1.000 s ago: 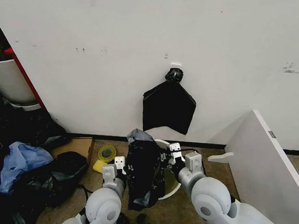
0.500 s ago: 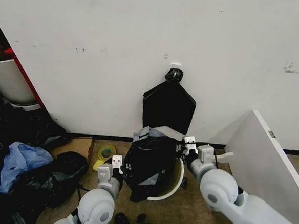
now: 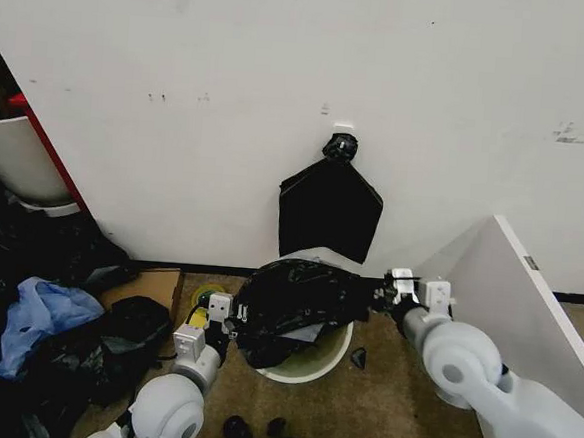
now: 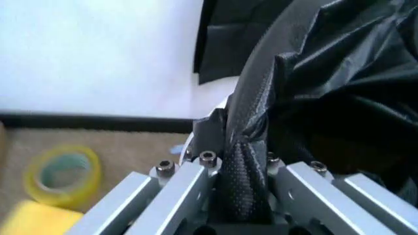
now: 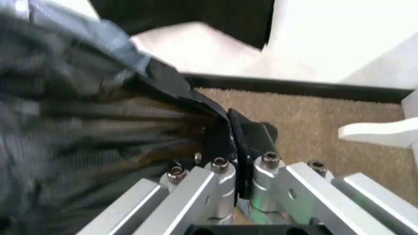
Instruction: Place the garbage bag over the trash bin.
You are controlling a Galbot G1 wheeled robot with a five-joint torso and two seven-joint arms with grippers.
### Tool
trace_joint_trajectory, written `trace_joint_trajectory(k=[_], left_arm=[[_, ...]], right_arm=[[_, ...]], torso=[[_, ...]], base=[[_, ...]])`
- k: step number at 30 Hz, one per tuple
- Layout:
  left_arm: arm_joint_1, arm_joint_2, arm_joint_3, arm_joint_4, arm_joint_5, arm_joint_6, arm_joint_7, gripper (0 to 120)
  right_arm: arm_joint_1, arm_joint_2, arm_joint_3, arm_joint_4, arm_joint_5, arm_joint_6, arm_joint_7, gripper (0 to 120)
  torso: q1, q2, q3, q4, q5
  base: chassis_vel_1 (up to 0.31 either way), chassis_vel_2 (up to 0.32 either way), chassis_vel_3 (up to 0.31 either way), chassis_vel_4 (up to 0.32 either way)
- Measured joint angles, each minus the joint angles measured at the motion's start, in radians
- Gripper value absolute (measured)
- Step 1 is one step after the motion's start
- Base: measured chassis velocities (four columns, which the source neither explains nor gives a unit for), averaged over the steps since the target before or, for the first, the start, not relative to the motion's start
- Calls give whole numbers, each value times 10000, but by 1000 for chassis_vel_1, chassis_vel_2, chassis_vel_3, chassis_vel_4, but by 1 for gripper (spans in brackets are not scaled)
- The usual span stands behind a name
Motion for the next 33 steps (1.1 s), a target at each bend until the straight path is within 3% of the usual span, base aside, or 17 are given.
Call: trace_joint_trajectory(k=[5,14,19,30,33], left_arm=[[-66,-424,-141,-167,-1589,136,-452,1],[122,-283,-218,-405,-1754,299,-585,1],[149,-404,-220,-416,-1898,476,-937,1],[138,-494,-238,-476,-2484,749,-1475,1],[115,-452,-238,-502,-2612,763,-1673,1]], right_arm=[[-460,103,77,334,97,-125,-269,0],[-524,341,168,237,152,319,-63,3],[-760,430,719,611,136,875,105,25],[-1477,345,1748,1266,-412,867,113,61],[-1712,372,2105,1641,22,853,455,74]], torso=[[0,0,0,1,0],[0,0,0,2,0],[0,0,0,3,0],[0,0,0,1,0],[0,0,1,3,1]], base=[[0,0,0,0],[0,0,0,0],[0,0,0,0],[0,0,0,0],[0,0,0,0]])
